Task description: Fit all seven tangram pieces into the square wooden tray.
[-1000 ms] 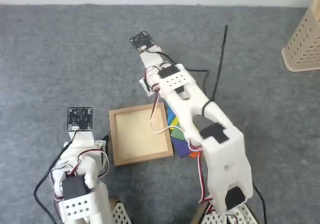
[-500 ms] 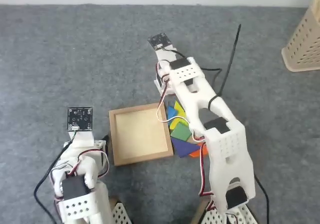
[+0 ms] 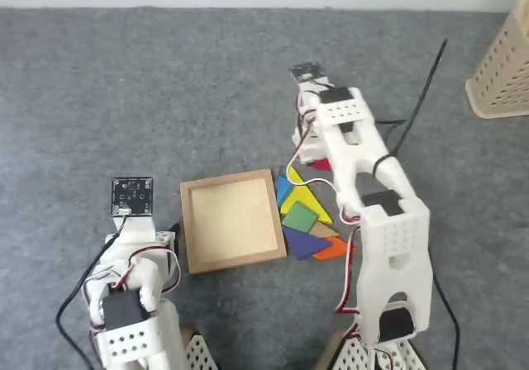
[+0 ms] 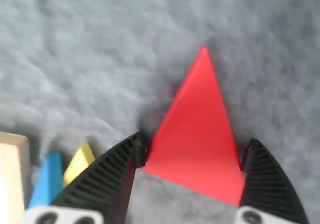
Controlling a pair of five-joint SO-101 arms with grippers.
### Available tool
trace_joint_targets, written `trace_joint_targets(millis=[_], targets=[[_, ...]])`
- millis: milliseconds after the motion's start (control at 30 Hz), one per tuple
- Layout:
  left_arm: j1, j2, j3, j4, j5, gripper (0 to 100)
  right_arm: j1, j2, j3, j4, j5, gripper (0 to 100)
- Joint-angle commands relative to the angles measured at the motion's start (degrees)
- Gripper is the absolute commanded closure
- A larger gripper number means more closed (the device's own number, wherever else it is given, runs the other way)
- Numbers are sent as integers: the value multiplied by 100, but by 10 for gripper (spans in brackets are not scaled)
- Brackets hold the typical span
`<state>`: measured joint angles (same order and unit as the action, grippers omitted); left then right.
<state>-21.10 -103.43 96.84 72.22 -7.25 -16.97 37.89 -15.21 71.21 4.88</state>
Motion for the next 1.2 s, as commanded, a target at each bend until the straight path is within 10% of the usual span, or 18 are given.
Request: trace_joint_targets(millis=[0,300,800,1167], targets=[[-26,-88,-22,18,53,775,277,-936,967,-171,70,706],[-26,-88,-22,18,53,775,259,-2949,3182,-1393,246,705],[-26,-88,-22,18,53,775,57,-2774,3446,-1297,2145,702],[-26,-88,-22,18,53,775,224,-1666,2505,-971,1987,707]])
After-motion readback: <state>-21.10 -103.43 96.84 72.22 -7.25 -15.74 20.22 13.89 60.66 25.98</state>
